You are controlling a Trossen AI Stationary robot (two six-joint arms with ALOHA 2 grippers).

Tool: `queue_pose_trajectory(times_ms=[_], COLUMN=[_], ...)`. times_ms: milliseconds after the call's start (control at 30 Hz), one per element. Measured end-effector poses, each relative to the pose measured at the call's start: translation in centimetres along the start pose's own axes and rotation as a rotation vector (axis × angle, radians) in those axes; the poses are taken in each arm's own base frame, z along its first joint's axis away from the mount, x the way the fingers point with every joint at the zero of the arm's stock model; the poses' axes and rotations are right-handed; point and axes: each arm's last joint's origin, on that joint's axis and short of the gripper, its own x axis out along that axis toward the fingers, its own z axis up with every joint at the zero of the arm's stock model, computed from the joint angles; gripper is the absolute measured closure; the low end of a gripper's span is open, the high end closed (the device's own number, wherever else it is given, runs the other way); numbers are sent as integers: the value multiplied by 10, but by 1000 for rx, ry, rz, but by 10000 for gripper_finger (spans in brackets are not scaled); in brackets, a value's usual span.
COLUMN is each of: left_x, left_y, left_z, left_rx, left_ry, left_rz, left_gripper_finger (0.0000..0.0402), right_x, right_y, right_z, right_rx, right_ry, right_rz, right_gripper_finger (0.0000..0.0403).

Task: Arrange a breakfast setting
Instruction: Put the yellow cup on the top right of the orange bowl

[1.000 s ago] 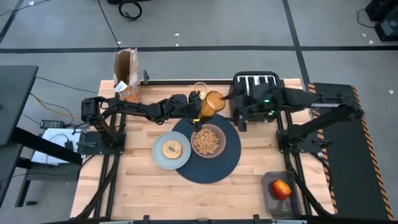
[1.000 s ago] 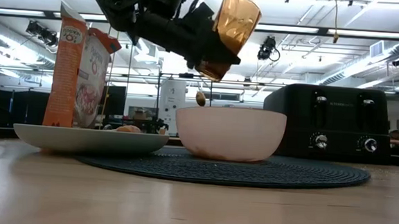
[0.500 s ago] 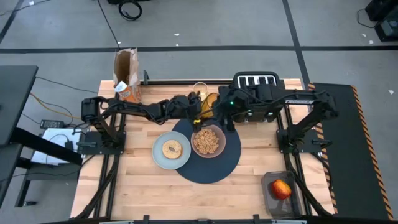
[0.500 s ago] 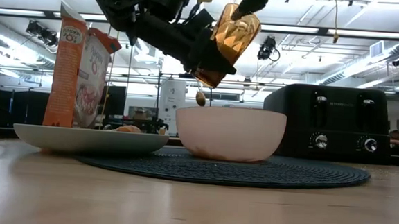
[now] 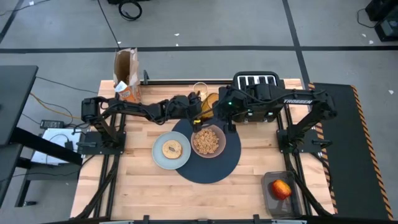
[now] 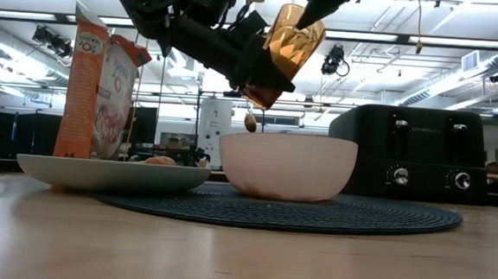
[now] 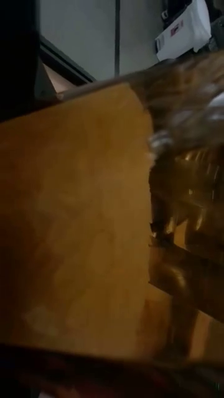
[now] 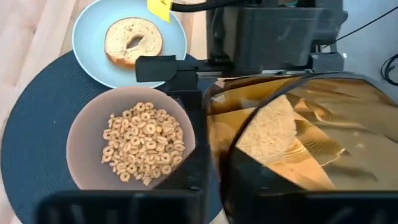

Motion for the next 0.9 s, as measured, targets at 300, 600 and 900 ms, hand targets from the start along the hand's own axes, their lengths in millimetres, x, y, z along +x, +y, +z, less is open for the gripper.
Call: queue_pose_trajectory(times_ms=[300, 600, 900], left_x=[0, -30, -89], left_y=[0, 3, -21], left_z=[4, 18, 22], left_rx=[-35, -19, -24], left_ry=[-29, 62, 359], left_rz=[3, -8, -120], left_gripper_finger=[13, 21, 21], right_x=[0, 2, 18], right_y=[0, -11, -40], right_z=[-2, -11, -29], right_rx=[-2, 19, 88], right_ry=[19, 86, 240], right_rz=[10, -16, -31], right_gripper_finger=[391, 391, 391])
